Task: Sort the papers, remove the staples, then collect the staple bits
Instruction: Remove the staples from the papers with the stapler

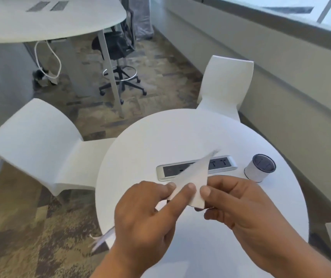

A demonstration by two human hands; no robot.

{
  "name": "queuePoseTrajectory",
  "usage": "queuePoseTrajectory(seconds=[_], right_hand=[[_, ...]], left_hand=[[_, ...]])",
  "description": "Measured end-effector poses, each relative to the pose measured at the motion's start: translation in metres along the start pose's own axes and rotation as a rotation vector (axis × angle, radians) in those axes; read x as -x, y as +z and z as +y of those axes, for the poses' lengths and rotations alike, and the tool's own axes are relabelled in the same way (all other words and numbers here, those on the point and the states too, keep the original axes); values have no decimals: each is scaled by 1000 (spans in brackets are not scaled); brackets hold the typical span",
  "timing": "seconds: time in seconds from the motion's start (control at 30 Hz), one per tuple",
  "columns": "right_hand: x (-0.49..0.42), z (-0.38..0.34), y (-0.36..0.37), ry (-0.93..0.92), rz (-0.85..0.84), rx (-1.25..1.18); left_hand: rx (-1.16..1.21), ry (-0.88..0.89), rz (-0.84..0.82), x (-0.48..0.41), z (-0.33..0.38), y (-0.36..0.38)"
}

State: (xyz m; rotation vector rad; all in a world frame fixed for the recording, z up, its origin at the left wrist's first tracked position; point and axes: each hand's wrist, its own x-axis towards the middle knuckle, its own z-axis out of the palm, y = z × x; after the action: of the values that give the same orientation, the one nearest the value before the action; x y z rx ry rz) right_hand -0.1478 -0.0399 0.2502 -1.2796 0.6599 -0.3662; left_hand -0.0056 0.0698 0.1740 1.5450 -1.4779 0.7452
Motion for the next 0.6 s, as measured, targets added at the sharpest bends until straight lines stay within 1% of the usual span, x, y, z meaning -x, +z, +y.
queuePoseTrajectory(seconds=[0.17,0.23,0.3,0.43,0.6], right_hand=[[14,-30,-15,-135,-96,36],[18,-40,-20,-177,-127,41],[20,-48,-27,-217,-114,75],[25,-58,-46,-235,-82,95],[32,-64,-69,-235,-74,93]], left_hand=[[-111,156,119,-31,20,-3],[-133,176,163,-40,26,-1],[-156,181,177,-49,35,2],[-144,101,151,-67,58,12],[-67,-81,73,-82,84,20]])
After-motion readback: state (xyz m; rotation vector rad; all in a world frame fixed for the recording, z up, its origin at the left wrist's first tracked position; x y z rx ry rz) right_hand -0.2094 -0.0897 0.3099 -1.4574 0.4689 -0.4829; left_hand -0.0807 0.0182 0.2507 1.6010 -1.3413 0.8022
